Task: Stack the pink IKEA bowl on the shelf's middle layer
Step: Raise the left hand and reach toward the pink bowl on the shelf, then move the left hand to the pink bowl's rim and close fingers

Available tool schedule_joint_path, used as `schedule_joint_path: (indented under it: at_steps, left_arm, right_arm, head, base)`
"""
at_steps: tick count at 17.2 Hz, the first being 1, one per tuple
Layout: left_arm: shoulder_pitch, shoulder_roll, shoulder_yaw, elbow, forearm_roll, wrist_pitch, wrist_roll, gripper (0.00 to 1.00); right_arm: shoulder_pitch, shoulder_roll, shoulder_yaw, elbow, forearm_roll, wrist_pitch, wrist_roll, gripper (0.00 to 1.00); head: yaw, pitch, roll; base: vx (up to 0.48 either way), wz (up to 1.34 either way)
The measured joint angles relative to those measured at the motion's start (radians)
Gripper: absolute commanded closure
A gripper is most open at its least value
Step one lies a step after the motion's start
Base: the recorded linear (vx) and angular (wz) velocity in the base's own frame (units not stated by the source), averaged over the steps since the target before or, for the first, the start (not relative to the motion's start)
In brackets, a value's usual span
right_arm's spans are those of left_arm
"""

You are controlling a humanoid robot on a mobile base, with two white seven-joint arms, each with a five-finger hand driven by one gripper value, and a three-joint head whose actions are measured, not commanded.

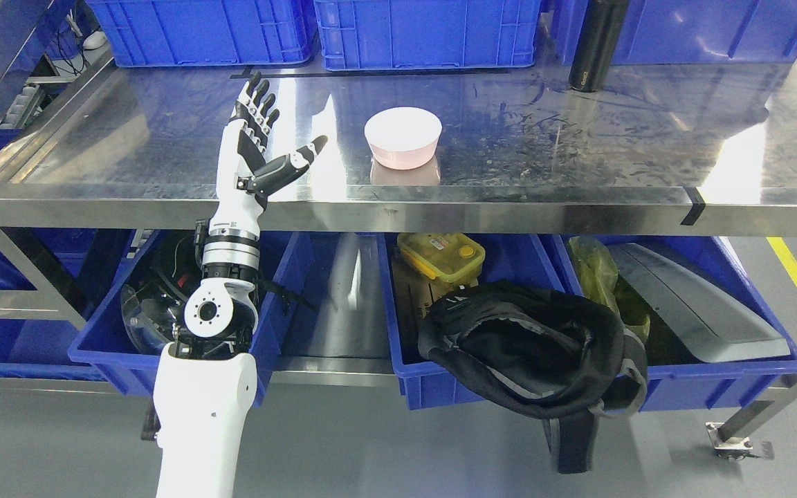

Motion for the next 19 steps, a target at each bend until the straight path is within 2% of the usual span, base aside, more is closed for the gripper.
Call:
schedule_joint_path:
  at_steps: [6, 10, 12, 15, 19]
  left_arm:
    - [-0.005, 0.001, -0.001, -0.001, 0.000, -0.036, -0.017, 0.01]
    - [-0.071, 0.057, -0.021, 0.006, -0.052, -0.028, -0.157, 0.01]
    - [-0.117, 0.090, -0.039, 0.014, -0.153, -0.023, -0.282, 0.01]
    - [-0.196, 0.143, -0.075, 0.027, -0.386, -0.018, -0.486, 0.01]
    - [-0.296, 0.194, -0.128, 0.038, -0.664, -0.017, -0.585, 0.00]
  right_arm:
    - [0.000, 0.000, 0.000, 0.000, 0.000, 0.000, 0.000, 0.00]
    - [0.000, 0.000, 0.000, 0.000, 0.000, 0.000, 0.000, 0.00]
    - [0.000, 0.000, 0.000, 0.000, 0.000, 0.000, 0.002, 0.00]
    - [0.000, 0.000, 0.000, 0.000, 0.000, 0.000, 0.006, 0.00]
    - [0.000, 0.000, 0.000, 0.000, 0.000, 0.000, 0.003, 0.00]
  head:
    - [0.0000, 0.000, 0.000]
    - [0.0000, 0.000, 0.000]
    - [0.0000, 0.000, 0.000]
    - [0.0000, 0.000, 0.000]
    - [0.0000, 0.000, 0.000]
  base:
    - [0.000, 0.00]
    - [0.000, 0.00]
    - [0.000, 0.00]
    - [0.000, 0.00]
    - [0.000, 0.00]
